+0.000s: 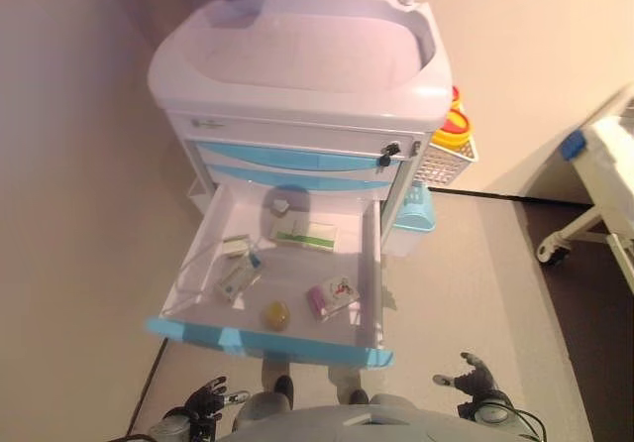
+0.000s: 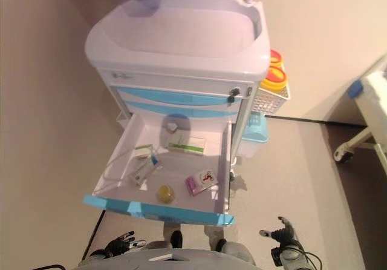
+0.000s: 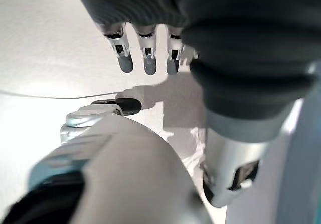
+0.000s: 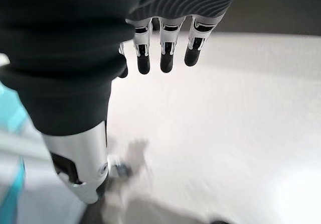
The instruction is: Open the drawer and pick up the medicine
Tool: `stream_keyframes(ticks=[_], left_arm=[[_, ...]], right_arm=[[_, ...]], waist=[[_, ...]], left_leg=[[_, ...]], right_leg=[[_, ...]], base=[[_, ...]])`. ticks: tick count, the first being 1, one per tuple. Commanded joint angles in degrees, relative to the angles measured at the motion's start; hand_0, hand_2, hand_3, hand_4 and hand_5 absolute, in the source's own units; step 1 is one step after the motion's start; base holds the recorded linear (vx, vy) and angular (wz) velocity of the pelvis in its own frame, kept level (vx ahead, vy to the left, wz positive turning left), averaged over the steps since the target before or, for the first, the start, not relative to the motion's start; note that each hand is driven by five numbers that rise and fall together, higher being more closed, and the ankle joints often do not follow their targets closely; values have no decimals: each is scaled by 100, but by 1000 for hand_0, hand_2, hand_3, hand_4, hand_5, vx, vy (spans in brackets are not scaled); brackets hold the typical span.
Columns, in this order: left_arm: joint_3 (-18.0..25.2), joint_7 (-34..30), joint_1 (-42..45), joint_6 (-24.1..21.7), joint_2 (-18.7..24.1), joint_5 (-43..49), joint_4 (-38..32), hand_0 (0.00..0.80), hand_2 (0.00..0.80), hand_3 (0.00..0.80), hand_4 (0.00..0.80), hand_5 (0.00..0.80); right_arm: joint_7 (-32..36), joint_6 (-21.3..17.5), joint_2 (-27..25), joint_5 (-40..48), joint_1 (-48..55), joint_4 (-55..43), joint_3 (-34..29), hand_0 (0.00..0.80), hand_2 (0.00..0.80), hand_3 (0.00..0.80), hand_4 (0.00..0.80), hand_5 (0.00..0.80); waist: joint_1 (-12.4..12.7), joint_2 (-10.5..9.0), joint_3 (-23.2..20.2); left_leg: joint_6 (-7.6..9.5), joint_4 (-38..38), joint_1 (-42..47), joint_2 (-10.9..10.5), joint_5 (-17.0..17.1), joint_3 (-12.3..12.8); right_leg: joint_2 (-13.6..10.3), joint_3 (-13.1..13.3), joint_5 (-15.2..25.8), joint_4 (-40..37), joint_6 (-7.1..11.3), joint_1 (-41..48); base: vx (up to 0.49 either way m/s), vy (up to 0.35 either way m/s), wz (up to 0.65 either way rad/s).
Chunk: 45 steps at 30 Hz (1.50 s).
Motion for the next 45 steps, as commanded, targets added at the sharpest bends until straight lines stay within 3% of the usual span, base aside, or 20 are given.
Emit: stream_keyframes(ticks=[1,6,10,15,21,31,38,45], left_arm=[[-139,102,-80,-161,-43,54,-166,0,0,0,0,0],[-181,171,126,-118,-178,97,-259,0,0,0,0,0],[-2,247,216,31,-230,217,-120,0,0,0,0,0],[128,300,274,89,-240,384,126,0,0,0,0,0],[156,296,218,84,-161,356,214,0,0,0,0,0],[-108,302,71,88,-89,257,-23,0,0,0,0,0],[-111,314,89,218,-46,296,-116,0,0,0,0,0],[-53,255,175,294,24,401,-82,0,0,0,0,0]], right_arm=[[-715,-243,-370,247,-494,-1159,-177,0,0,0,0,0],[-538,-274,-596,-56,-573,-3636,-174,0,0,0,0,0],[251,-651,-838,-658,-675,-5204,164,0,0,0,0,0],[1303,-1243,-1325,-1116,-1008,-6190,794,0,0,0,0,0],[2297,-1269,-1746,-1190,-1790,-6968,1677,0,0,0,0,0],[2318,-1125,-1569,-2433,-2689,-6250,3119,0,0,0,0,0],[1921,-866,-1322,-3164,-2861,-5306,3625,0,0,0,0,0],[1669,-714,-1088,-3744,-3030,-4254,3978,0,0,0,0,0]], waist=[[-111,-61,206],[-268,-33,115],[-315,-27,39],[-219,-59,-28],[37,-113,-58],[603,-122,-43],[939,-105,28],[1173,-89,73]], left_leg=[[236,-49,196,-338,-550,50],[229,-326,240,-317,-488,227],[242,-377,196,-317,-495,344],[244,-382,161,-325,-527,370],[220,-400,109,-342,-510,211],[149,-456,-34,-371,-387,-330],[84,-456,-189,-385,-268,-691],[26,-456,-290,-378,-182,-948]], right_leg=[[-17,216,637,-838,342,484],[-56,320,790,-995,437,364],[-111,337,806,-1033,494,253],[-168,298,784,-1039,526,210],[-236,149,769,-1086,547,246],[-295,-368,695,-1187,520,382],[-322,-813,644,-1185,502,432],[-309,-1061,587,-1185,466,468]], base=[[-30,34,-41],[-56,56,-17],[-60,53,-21],[-15,13,-4],[-6,-8,4],[4,-21,30],[8,-33,39],[10,-24,22]])
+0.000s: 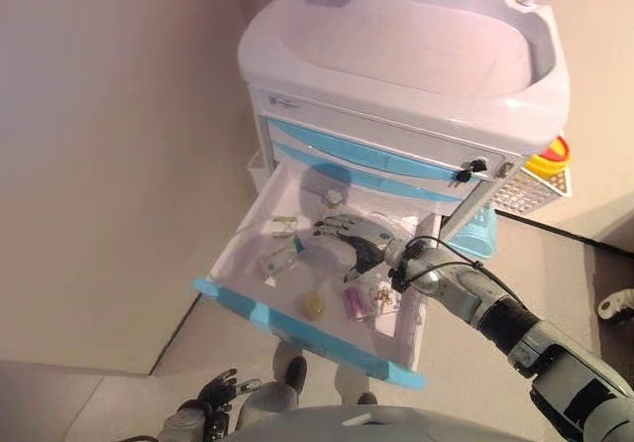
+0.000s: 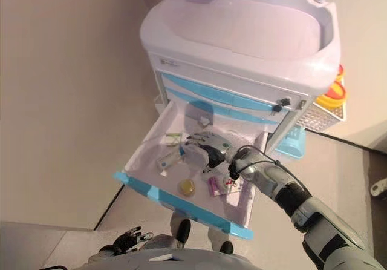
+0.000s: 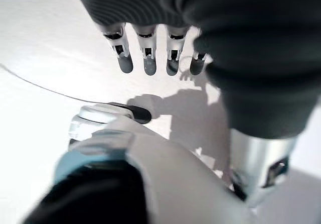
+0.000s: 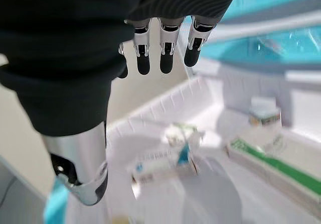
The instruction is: Open the drawer and pick up the medicine
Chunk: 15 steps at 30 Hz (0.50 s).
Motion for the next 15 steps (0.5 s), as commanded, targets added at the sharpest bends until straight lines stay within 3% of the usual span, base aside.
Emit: stream_keyframes(ticks=[1,15], left_arm=[[-152,-15,-12,20,237,275,329,0,0,0,0,0],[-341,-24,-76,-194,248,364,105,0,0,0,0,0]], right_arm=[[-250,-14,170,-204,-518,-25,288,0,0,0,0,0],[-532,-133,662,-1105,-732,1282,643,0,0,0,0,0]], waist=[[205,-207,98],[482,-197,129]], left_leg=[[-31,11,99,-153,-583,-64],[-47,11,-10,-179,-446,-359]], right_leg=[[-210,-78,-79,202,244,-52],[-213,-280,-121,250,227,-13]], base=[[16,-20,22],[14,-10,9]])
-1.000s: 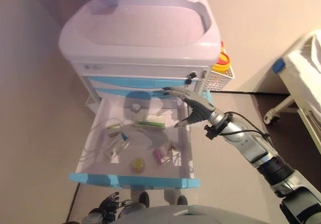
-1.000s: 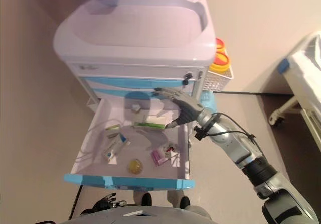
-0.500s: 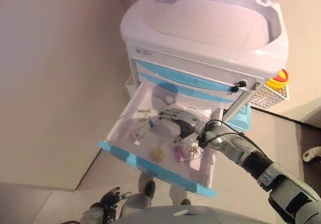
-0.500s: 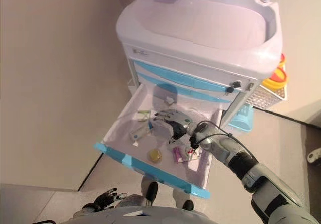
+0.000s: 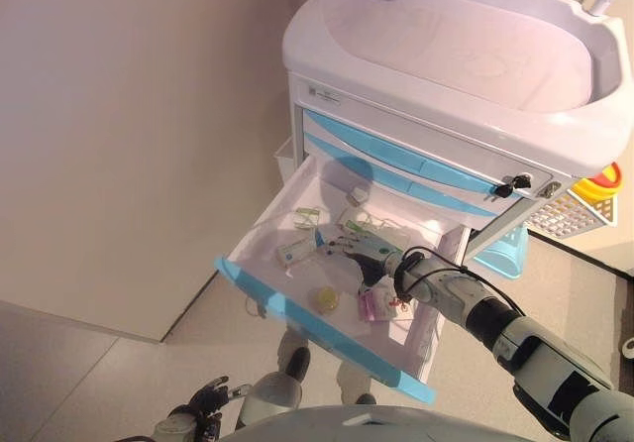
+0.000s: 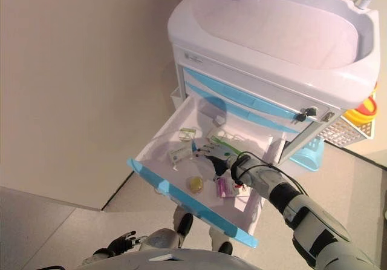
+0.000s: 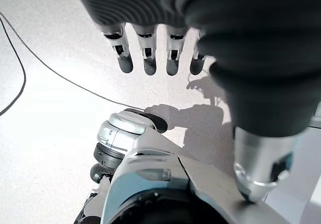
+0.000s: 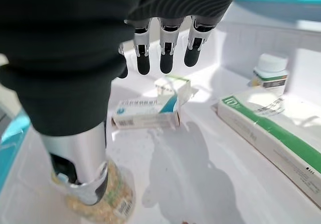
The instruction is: Open the drawer and pick up the medicine
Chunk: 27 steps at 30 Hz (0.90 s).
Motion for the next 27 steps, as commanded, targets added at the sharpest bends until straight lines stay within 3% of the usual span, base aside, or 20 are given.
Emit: stream_keyframes(ticks=[1,13,27], left_arm=[[-334,14,-129,-171,105,272,104,0,0,0,0,0],[-326,-43,-136,-179,175,391,92,0,0,0,0,0],[-359,-16,-178,-138,236,571,81,0,0,0,0,0]], right_arm=[[-301,-154,223,-111,-416,-37,287,0,0,0,0,0],[-204,-375,422,-472,-486,256,502,0,0,0,0,0],[-106,-695,453,-858,-543,548,867,0,0,0,0,0]], waist=[[144,-123,25],[255,-100,53],[394,-242,26]], left_leg=[[-9,9,46,-152,-490,-80],[-2,11,16,-181,-448,-205],[-17,9,-6,-179,-413,-295]], right_leg=[[-225,1,-59,268,235,-59],[-240,-62,-70,282,241,-52],[-205,-120,-58,232,236,-9]], base=[[1,-2,5],[4,1,6],[2,-6,1]])
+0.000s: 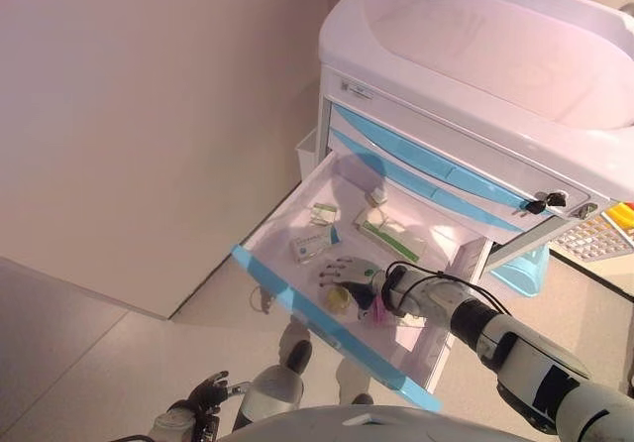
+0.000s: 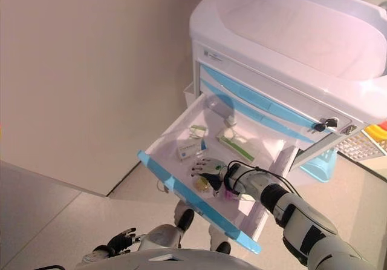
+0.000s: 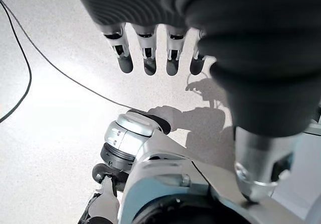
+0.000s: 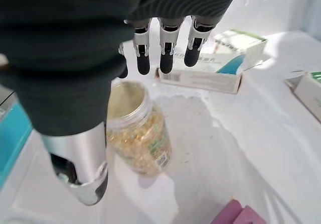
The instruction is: Open the drawer and pick up the medicine
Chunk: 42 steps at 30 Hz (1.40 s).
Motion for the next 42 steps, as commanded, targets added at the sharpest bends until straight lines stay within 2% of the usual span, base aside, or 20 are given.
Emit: stream_keyframes(ticks=[1,20,32,42], left_arm=[[-337,-10,-154,-134,140,186,238,0,0,0,0,0],[-364,30,-137,-153,51,131,240,0,0,0,0,0],[-361,14,-163,-186,52,140,264,0,0,0,0,0],[-375,63,-158,-172,38,169,254,0,0,0,0,0]], right_arm=[[-116,-180,122,48,-380,-99,238,0,0,0,0,0],[-874,207,217,-297,-113,-106,0,0,0,0,0,0],[-817,145,286,-325,-68,-18,61,0,0,0,0,0],[-781,317,387,-413,-20,100,65,0,0,0,0,0]], waist=[[84,-134,-47],[3,-45,-48],[13,-35,-42],[37,-61,-30]], left_leg=[[-22,7,77,-114,-464,-65],[0,7,77,-127,-469,-54],[16,7,70,-141,-468,-61],[23,7,78,-135,-473,-67]], right_leg=[[-167,80,-33,233,208,-13],[-198,102,-12,241,242,-36],[-212,94,0,243,254,-51],[-213,81,3,242,257,-41]], base=[[0,0,0],[0,0,0],[0,0,0],[0,0,0]])
